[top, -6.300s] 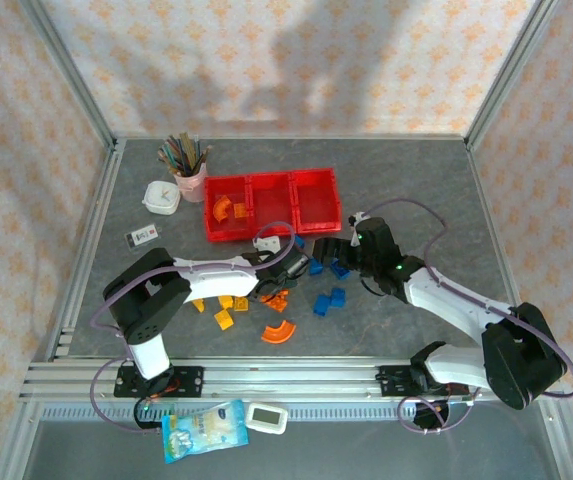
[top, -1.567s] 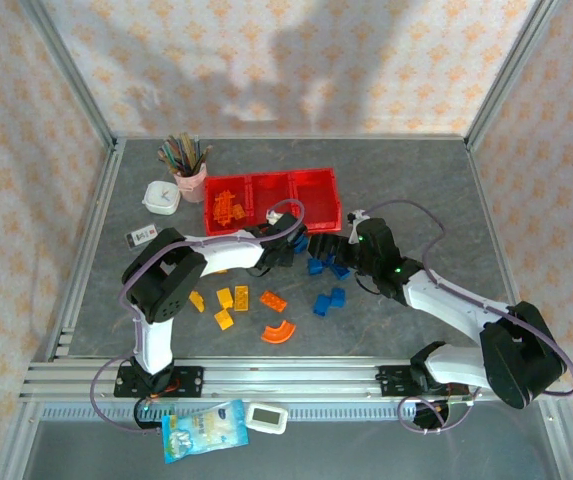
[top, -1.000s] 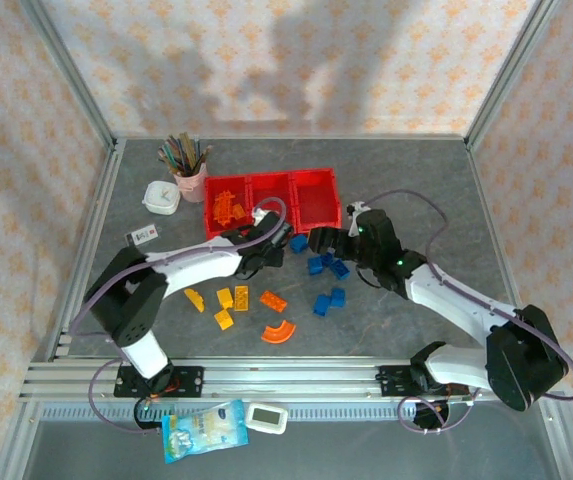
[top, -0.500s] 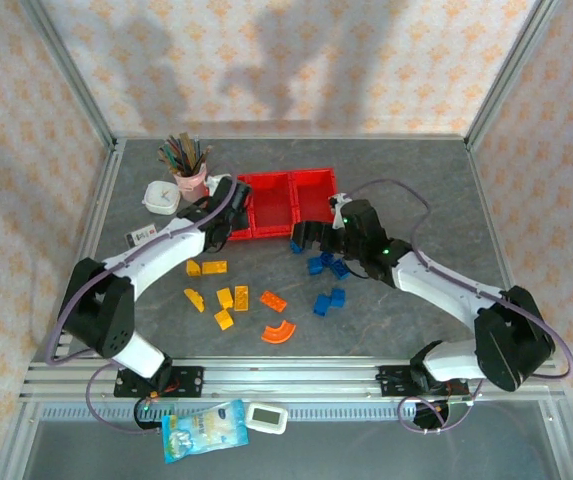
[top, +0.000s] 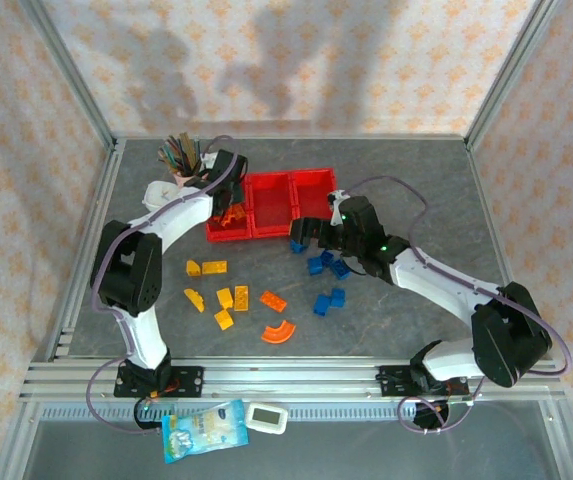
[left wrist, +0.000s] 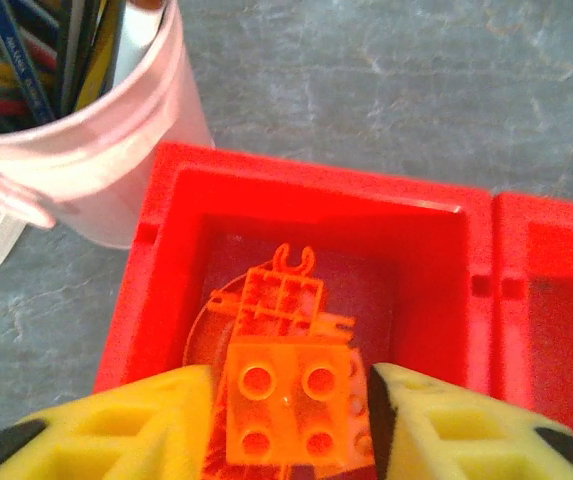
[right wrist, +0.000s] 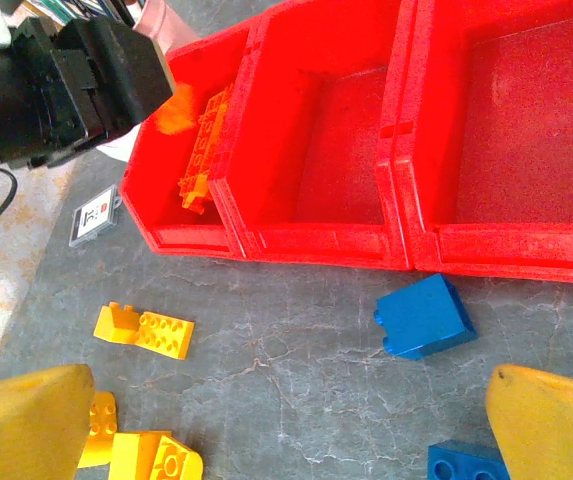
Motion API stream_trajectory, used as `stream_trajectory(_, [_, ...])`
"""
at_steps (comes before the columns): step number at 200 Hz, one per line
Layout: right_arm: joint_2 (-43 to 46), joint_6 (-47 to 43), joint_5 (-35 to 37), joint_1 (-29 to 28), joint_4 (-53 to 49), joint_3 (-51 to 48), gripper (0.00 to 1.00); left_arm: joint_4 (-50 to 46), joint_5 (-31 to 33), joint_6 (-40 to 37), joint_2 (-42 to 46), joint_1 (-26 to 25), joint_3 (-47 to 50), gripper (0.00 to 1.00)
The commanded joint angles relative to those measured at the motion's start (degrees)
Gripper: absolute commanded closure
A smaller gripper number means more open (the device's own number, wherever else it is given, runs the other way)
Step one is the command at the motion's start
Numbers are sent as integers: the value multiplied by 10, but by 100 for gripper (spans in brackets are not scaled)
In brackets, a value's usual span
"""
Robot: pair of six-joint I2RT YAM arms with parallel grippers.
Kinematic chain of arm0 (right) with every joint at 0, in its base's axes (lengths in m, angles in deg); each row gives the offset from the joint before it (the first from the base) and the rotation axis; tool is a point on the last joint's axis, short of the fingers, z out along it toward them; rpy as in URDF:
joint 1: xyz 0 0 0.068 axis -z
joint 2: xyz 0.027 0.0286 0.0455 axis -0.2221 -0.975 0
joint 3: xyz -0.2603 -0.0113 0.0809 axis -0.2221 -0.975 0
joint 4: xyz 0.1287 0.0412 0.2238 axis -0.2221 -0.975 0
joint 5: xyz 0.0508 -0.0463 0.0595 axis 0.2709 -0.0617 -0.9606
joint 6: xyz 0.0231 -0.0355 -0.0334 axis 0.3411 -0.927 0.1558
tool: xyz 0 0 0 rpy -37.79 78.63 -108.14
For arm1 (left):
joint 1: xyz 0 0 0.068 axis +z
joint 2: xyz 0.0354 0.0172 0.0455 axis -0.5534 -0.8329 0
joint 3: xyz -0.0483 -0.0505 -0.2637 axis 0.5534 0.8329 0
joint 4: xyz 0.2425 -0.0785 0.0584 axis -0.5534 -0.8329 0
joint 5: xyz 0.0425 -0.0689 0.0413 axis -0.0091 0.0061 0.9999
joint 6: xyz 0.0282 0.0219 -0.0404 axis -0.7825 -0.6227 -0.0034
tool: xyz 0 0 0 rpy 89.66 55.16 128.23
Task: Sort the legos into containers by color
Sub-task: Place the lego in the container, then pick up the lego from the middle-left of the table.
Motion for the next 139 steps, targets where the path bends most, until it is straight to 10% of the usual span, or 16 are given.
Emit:
stream_trajectory(1, [11, -13, 9, -2, -1, 20, 0, -31, 14, -16, -13, 2, -32, 47])
stream_trajectory(139, [59, -26, 17, -17, -80, -42, 0, -44, -56, 127, 269, -143, 261, 44])
